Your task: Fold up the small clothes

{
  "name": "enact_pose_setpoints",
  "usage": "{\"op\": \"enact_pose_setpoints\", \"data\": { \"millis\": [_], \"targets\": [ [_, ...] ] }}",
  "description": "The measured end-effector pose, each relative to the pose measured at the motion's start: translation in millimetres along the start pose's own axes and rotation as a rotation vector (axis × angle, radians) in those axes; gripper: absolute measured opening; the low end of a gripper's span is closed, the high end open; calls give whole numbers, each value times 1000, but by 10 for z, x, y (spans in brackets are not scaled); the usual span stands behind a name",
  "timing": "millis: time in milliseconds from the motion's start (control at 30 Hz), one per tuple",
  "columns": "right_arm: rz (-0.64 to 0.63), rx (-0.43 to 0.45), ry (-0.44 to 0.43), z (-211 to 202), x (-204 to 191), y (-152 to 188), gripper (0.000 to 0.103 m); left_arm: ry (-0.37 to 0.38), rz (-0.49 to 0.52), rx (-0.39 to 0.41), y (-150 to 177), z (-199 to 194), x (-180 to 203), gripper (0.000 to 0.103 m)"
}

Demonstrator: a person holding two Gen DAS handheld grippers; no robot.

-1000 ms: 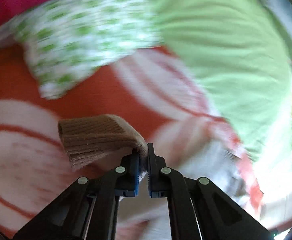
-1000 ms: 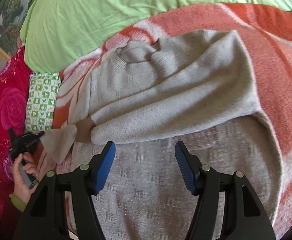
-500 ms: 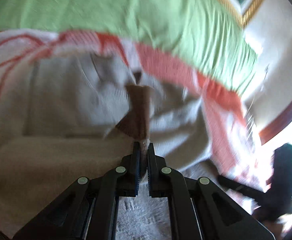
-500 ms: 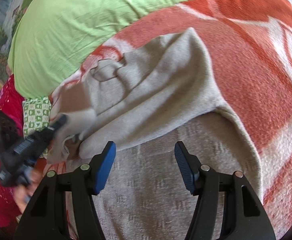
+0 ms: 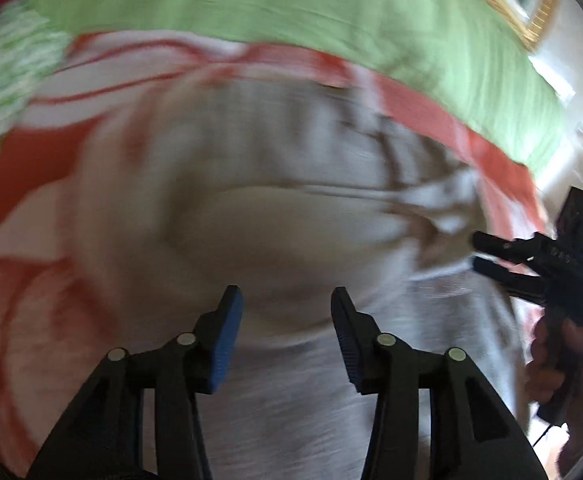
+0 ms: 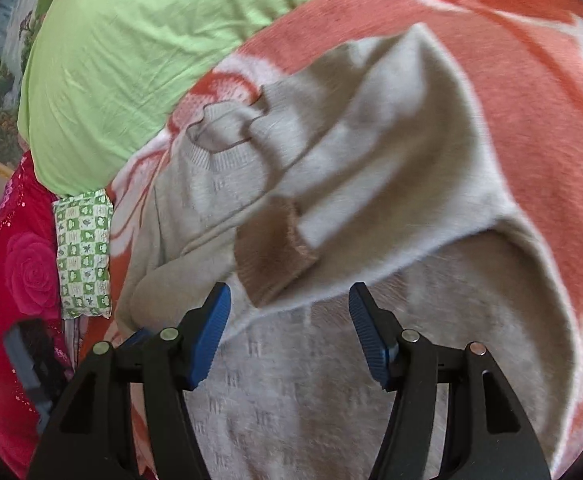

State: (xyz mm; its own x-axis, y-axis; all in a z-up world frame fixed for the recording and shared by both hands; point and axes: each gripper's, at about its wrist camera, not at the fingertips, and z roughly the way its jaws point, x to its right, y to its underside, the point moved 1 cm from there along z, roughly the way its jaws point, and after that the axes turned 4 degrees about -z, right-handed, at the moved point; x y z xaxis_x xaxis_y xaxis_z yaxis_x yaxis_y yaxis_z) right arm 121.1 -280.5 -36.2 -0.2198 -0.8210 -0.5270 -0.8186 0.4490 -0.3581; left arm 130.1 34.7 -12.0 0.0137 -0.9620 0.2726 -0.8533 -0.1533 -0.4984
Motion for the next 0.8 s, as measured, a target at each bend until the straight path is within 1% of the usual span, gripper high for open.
{"op": "enact_pose_setpoints", "data": {
  "millis": [67, 133, 167, 233, 267, 300, 333, 367, 400, 433, 500, 567, 600, 633, 667, 700, 733, 767, 800],
  "targets": [
    [5, -26, 27, 191, -18, -59, 68, -56, -13, -26, 43, 16, -276, 46],
    [12, -40, 74, 336, 9, -88, 69, -119, -10, -66, 84, 148, -491, 45],
    [22, -47, 89, 408, 25, -103, 69, -138, -11, -77, 92, 213, -568, 45],
    [46, -63, 81, 532, 28, -130, 69, -152, -24, -105, 75, 316, -682, 45],
    [47, -66, 67, 567, 3, -141, 69, -146, -30, -100, 62, 334, -708, 45],
    [37, -72, 32, 606, -64, -160, 55, -150, -34, -88, 42, 341, -704, 45],
    [25, -87, 8, 630, -129, -175, 38, -146, -31, -79, 23, 342, -695, 45],
    [17, -101, -6, 645, -189, -192, 10, -137, -20, -75, 6, 350, -673, 45],
    [4, -97, -20, 617, -288, -240, 11, -143, -5, -73, -19, 369, -642, 45],
    [-18, -71, -58, 523, -425, -319, 10, -157, 14, -71, -67, 392, -592, 45],
    [-67, 1, -137, 238, -704, -489, 10, -156, 36, -67, -149, 463, -509, 45],
    [-111, 103, -241, -223, -994, -677, 10, -194, 28, -42, -286, 516, -465, 45],
    [-139, 173, -308, -537, -1136, -774, 10, -201, 7, -27, -374, 538, -461, 45],
    [-167, 233, -353, -800, -1214, -830, 10, -206, -15, -15, -428, 535, -457, 45],
    [-204, 312, -375, -1110, -1275, -884, 10, -214, -51, 5, -510, 536, -463, 46],
    [-221, 356, -364, -1264, -1276, -907, 10, -225, -89, 23, -582, 540, -481, 49],
    [-229, 394, -329, -1396, -1216, -923, 10, -237, -126, 32, -632, 547, -498, 49],
    [-222, 404, -289, -1429, -1110, -925, 10, -248, -162, 34, -676, 564, -515, 49],
    [-194, 389, -252, -1386, -952, -915, 10, -257, -200, 32, -704, 587, -541, 49]
  ]
}}
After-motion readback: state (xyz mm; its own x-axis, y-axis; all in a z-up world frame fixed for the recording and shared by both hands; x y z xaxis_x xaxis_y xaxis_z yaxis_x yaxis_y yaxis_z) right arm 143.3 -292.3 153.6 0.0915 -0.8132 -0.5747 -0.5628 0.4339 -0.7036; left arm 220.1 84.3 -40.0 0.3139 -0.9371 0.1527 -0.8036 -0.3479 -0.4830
